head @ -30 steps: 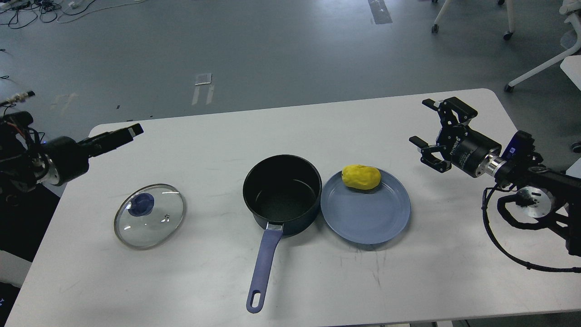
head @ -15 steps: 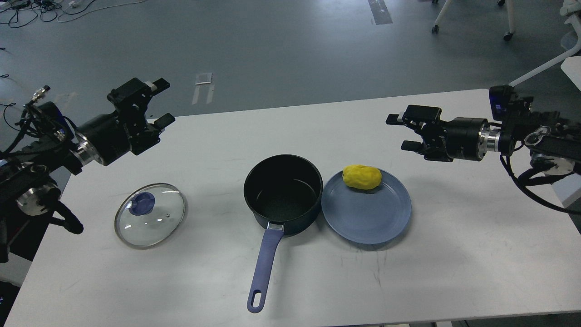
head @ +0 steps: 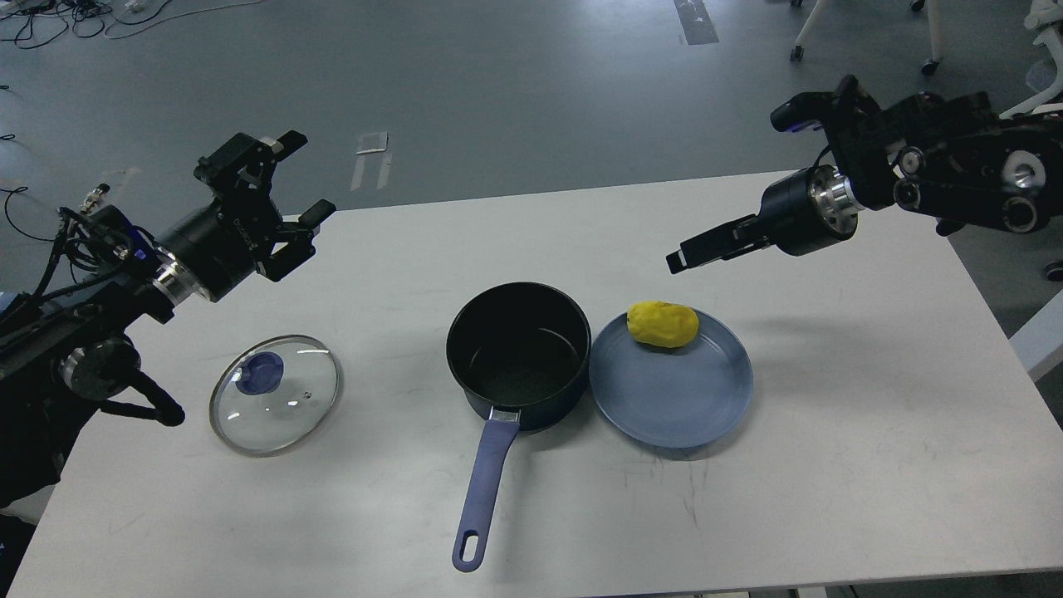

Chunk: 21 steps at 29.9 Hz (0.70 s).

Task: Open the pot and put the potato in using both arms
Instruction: 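Reach the right gripper down to the yellow potato on the plate, then close the right gripper on the yellow potato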

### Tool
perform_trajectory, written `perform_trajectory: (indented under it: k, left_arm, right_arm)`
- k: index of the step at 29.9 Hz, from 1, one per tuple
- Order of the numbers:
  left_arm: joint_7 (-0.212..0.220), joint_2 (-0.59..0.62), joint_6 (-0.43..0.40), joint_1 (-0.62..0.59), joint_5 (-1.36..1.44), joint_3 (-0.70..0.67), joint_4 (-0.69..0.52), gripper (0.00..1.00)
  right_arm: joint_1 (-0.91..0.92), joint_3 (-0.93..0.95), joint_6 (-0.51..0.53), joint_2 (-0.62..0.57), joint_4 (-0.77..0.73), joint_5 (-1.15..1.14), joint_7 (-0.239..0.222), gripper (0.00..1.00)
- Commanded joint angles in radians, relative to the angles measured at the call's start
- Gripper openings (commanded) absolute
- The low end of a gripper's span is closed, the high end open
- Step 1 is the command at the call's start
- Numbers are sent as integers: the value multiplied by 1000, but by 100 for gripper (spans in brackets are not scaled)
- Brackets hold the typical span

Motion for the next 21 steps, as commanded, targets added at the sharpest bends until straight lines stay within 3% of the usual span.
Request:
perform_trajectory:
  k: [1,4,8,21]
  left_arm:
    - [0,-1,0,0,-1,-1,-3,98]
    - [0,-1,0,6,-1,-1,-8,98]
    - [0,0,0,18,-1,-1,-12,98]
    - [0,2,0,28,-1,-17,-14,98]
  right_arm:
    - [15,-85,-78,85,-27,-87,0,100]
    - [11,-212,-202,177,-95,-117,0,100]
    - [-1,-272,-294,227,-101,-115,0,100]
    - [-61,-271,-349,264,-103,-112,0,98]
